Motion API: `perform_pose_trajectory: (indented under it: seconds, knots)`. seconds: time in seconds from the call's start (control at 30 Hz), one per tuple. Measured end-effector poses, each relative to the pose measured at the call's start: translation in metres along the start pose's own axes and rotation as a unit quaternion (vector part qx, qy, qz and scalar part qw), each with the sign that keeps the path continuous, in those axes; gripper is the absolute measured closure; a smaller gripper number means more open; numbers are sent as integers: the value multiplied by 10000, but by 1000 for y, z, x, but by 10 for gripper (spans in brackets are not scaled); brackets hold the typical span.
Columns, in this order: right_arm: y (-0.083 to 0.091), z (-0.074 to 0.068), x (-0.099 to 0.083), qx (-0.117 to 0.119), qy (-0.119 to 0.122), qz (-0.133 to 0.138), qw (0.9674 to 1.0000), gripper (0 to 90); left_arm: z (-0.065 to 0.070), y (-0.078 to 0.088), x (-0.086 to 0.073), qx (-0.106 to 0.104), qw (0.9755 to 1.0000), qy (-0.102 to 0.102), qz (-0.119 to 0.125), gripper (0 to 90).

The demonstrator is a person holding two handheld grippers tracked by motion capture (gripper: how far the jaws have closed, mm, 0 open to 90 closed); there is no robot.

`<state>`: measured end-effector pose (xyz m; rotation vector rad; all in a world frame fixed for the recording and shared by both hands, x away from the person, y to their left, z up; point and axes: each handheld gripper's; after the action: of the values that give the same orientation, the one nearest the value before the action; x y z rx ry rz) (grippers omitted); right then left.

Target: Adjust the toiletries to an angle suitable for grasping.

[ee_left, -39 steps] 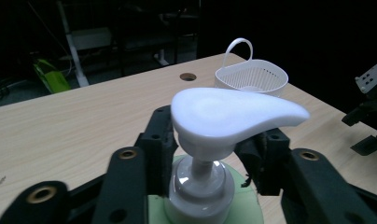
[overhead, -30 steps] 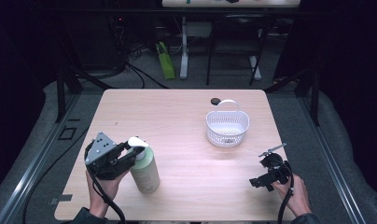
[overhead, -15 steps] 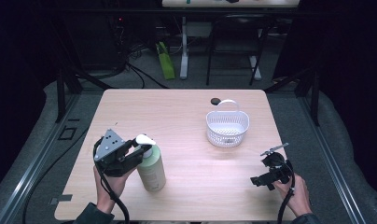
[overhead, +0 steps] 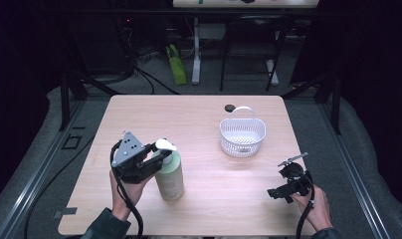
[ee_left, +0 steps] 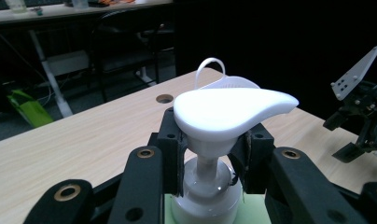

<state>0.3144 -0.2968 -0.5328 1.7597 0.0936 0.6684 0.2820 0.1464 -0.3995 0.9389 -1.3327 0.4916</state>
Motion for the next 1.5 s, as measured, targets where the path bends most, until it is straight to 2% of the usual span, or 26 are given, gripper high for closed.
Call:
perform_pose_trajectory:
  seconds: [0.33, 0.57, 1.0, 1.5]
  knots:
    - [0, 0, 0, 3, -5, -16, 10000, 0, 10, -19, 16, -178, 9997, -140, 76, 672]
    - [1, 0, -1, -12, 6, -31, 10000, 0, 22, -40, 28, -374, 9987, -334, 51, 671]
    - [1, 1, -1, -7, 9, -44, 10000, 0, 39, -70, 35, -596, 9977, -325, 10, 671]
    - [0, 0, -1, 62, 20, -44, 10000, 0, 56, -102, 39, -693, 9972, -262, 27, 672]
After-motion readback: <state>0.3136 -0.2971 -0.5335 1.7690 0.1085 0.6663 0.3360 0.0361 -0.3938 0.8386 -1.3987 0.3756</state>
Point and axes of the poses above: each handheld gripper's, and its own axes: y roughly backward along the jaws, x roughly out of its top, z roughly to its right, and after that the axes turned 6 degrees about x, right-handed
